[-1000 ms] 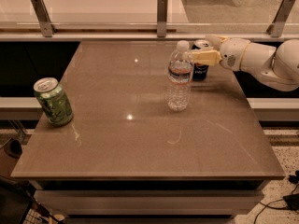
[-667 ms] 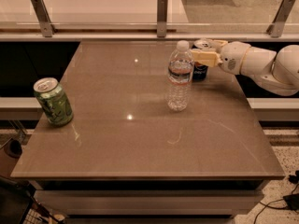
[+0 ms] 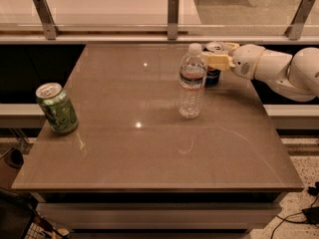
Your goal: Move pepsi can near green can
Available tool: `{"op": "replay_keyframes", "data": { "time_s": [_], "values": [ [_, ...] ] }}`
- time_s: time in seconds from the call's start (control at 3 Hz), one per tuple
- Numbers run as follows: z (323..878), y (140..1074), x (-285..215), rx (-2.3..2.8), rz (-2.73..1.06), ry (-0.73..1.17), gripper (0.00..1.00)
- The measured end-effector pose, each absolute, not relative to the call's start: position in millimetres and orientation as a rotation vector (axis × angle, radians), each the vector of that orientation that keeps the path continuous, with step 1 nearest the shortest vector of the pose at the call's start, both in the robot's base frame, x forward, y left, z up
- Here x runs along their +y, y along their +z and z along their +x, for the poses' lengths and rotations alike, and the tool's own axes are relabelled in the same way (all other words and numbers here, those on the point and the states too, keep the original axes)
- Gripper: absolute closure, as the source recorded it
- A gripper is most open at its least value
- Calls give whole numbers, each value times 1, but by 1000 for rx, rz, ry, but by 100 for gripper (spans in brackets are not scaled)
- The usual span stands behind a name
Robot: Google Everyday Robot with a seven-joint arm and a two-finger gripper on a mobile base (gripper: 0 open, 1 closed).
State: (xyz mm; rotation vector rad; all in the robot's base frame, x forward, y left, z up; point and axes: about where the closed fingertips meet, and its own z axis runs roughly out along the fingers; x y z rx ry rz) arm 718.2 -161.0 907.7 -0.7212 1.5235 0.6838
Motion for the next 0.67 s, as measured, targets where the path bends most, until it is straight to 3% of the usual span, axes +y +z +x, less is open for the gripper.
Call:
{"op": "replay_keyframes", "data": {
  "time_s": [0.33,0.67],
  "values": [
    [718,908,-158,1522,-724,688,100],
    [718,908,-158,1522,-725,688,100]
  ]
}}
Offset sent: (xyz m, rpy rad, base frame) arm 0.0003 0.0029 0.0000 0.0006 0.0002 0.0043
